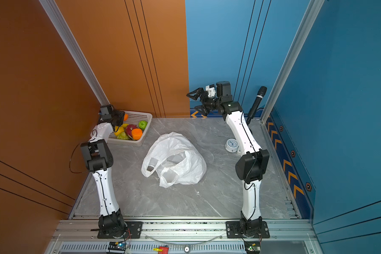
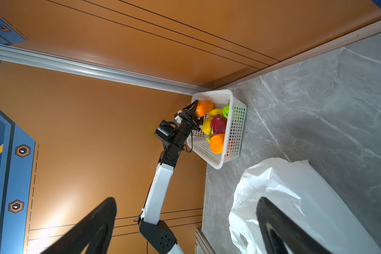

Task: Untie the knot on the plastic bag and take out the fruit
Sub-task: 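Lower the orange into the basket and open the left gripper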

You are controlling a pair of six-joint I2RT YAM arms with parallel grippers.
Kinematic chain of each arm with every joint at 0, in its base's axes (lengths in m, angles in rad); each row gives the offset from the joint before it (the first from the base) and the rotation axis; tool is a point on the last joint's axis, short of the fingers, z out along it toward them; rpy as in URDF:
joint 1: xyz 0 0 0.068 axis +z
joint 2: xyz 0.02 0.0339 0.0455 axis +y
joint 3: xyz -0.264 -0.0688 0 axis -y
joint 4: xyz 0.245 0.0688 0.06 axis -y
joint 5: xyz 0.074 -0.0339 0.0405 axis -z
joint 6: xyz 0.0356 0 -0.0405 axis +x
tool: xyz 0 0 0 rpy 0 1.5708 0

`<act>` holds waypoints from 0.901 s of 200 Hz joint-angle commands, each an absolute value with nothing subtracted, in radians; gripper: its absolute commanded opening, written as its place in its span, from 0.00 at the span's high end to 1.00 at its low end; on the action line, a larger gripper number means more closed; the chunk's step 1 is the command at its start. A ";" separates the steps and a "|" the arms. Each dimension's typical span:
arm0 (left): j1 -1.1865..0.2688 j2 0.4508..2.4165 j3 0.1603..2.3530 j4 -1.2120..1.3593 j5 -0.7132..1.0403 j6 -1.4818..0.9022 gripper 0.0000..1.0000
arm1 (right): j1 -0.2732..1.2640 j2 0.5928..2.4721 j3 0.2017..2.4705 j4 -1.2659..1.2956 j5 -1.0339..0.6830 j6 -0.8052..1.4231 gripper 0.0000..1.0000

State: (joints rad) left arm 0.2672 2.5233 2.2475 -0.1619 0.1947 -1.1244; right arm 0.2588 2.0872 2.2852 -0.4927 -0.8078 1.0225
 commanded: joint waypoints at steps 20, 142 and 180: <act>0.265 2.641 2.455 -0.331 0.247 -1.172 0.49 | 0.262 2.091 2.306 -0.552 -0.787 0.979 0.00; 0.217 2.294 2.175 -0.351 0.224 -0.994 0.16 | 0.315 2.002 2.259 -0.683 -0.699 0.913 0.00; 0.172 2.107 1.962 -0.266 0.283 -1.023 0.17 | 0.338 1.907 2.162 -0.773 -0.598 0.847 0.00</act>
